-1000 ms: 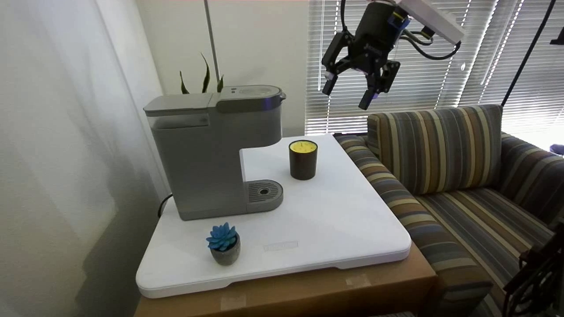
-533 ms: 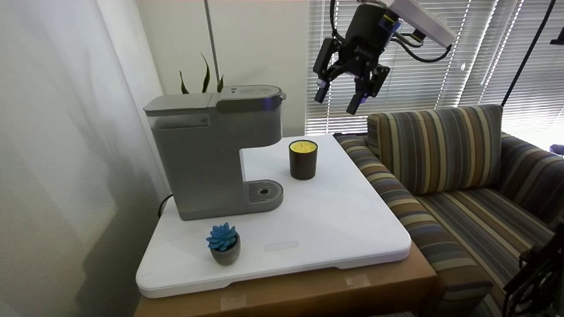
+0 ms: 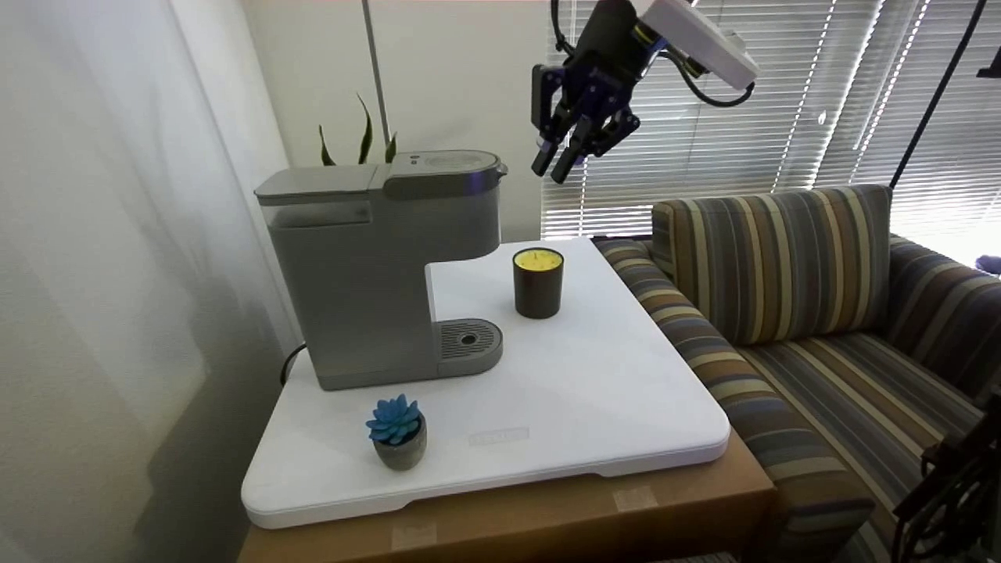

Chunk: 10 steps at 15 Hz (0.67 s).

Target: Open the coffee maker

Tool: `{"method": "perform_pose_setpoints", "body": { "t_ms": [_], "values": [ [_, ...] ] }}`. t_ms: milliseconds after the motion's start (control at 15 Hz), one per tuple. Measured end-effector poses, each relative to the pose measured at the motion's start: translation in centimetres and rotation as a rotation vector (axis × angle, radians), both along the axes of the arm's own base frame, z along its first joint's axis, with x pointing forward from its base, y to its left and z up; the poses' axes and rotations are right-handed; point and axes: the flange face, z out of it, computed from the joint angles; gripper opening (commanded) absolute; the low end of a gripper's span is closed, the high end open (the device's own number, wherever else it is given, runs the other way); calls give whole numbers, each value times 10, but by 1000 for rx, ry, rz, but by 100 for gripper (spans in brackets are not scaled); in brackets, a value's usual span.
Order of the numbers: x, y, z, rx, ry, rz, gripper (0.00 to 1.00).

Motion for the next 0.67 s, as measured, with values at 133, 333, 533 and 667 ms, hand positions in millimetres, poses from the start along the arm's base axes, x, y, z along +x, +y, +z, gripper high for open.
{"method": "perform_pose_setpoints", "body": {
  "t_ms": [133, 333, 533, 667],
  "values": [
    [3, -1, -7, -12, -26, -21, 0],
    [7, -5, -19, -29, -49, -50, 0],
    [11, -10, -27, -30, -67, -83, 0],
    [14, -11, -30, -14, -70, -103, 0]
  ]
}}
